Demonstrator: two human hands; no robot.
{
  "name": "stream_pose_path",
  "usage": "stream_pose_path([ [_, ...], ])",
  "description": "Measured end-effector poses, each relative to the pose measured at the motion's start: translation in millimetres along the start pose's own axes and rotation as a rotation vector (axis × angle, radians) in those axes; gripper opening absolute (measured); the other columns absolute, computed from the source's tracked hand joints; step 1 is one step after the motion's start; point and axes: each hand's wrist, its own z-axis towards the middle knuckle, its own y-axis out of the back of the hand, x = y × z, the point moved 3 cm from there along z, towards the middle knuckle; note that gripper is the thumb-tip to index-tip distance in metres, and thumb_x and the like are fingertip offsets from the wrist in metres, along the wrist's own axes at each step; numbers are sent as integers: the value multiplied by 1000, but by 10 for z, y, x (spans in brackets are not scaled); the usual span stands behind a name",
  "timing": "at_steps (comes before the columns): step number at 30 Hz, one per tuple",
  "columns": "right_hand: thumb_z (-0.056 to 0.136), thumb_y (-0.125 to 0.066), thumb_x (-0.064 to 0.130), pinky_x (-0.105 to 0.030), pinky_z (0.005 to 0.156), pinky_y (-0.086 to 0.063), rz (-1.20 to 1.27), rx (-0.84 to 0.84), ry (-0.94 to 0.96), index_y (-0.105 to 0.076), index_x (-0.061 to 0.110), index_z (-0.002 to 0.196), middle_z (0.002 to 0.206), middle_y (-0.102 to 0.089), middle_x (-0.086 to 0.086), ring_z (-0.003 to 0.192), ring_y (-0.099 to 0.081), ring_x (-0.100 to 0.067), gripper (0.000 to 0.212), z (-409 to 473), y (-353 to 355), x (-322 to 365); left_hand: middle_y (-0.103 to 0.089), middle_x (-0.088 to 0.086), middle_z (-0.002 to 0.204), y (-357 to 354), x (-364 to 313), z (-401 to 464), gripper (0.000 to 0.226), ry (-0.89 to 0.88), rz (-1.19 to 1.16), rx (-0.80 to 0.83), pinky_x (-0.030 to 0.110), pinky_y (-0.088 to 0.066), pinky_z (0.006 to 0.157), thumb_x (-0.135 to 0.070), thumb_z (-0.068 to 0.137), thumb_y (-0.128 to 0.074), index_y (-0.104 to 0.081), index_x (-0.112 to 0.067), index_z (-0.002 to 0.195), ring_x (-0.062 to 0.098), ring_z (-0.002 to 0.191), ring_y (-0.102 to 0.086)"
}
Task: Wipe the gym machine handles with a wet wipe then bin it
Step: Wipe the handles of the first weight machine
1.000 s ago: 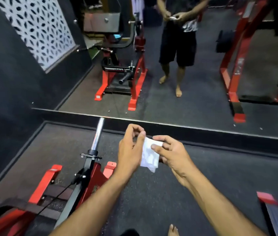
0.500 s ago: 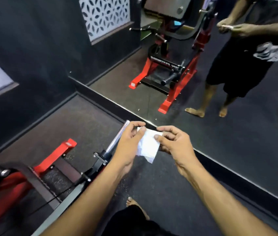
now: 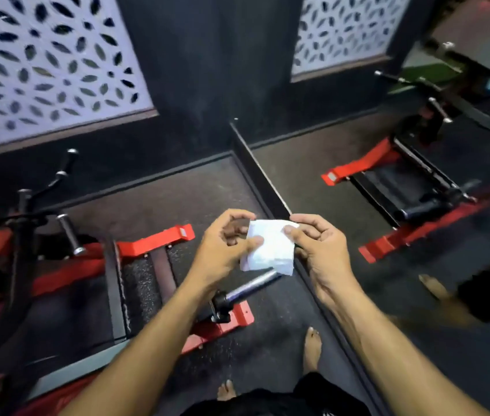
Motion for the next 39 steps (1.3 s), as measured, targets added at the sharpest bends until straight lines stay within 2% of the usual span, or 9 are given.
stream_pose_path([
  [5,87,-69,-4,-27,61,-56,-76,307,-62,-66,6,105,80,-75,-2,74,-69,-17,21,837,-283,155,-73,17,95,242,61,328,58,172,-67,-61,24,-50,58,-6,78,-84,-60,-20,129,25,77,-61],
  [12,85,-71,-4,-31,73,-60,-201,714,-313,-62,11,118,96,-75,-7,91,-72,-22,37,1555,-701,89,-72,11,121,240,-36,553,49,110,-179,-384,33,-57,86,-12,81,-73,-62,-14,129,20,105,-69],
  [17,83,-69,-11,-40,78,-53,-366,879,-341,-64,14,107,88,-73,-8,90,-68,-29,35,1743,-1187,-87,-72,2,104,432,97,378,59,88,-269,-638,30,-54,71,-7,76,-75,-57,-19,131,15,92,-67],
  [20,85,-63,-11,-41,77,-49,-455,1001,-339,-65,17,100,85,-72,-4,88,-66,-25,32,1734,-1514,-191,-72,9,118,664,161,276,63,85,-305,-686,31,-54,69,-8,79,-77,-55,-21,136,20,95,-68],
  [25,84,-52,-13,-38,71,-50,-534,1187,-330,-65,14,95,84,-66,-6,84,-63,-24,32,1671,-1969,-225,-74,13,102,919,95,187,44,74,-324,-659,25,-56,65,-1,90,-71,-60,-7,132,17,74,-67],
  [29,76,-60,0,-48,78,-52,-606,1313,-270,-69,16,96,95,-67,-11,91,-63,-26,27,1676,-2277,-315,-76,14,104,1059,131,69,29,67,-298,-791,33,-58,79,-6,92,-71,-67,-4,121,24,89,-71],
  [32,84,-67,-2,-47,83,-56,-657,1395,-277,-68,13,109,108,-69,-14,98,-65,-25,30,1691,-2415,-453,-75,9,99,1107,165,-25,17,54,-287,-906,27,-59,73,-3,92,-70,-69,-2,110,19,86,-70],
  [35,81,-79,17,-47,91,-58,-763,1542,-285,-68,22,116,116,-71,-5,109,-68,-24,37,1717,-2521,-580,-74,14,97,1141,231,-26,15,50,-290,-1005,27,-60,72,-3,93,-70,-65,3,105,22,84,-69],
  [39,89,-76,21,-45,86,-55,-854,1628,-282,-71,11,104,105,-73,-14,95,-71,-26,19,1889,-2729,-691,-74,23,95,1167,239,221,9,79,-281,-1101,29,-59,64,-8,98,-65,-60,-3,104,28,78,-71],
])
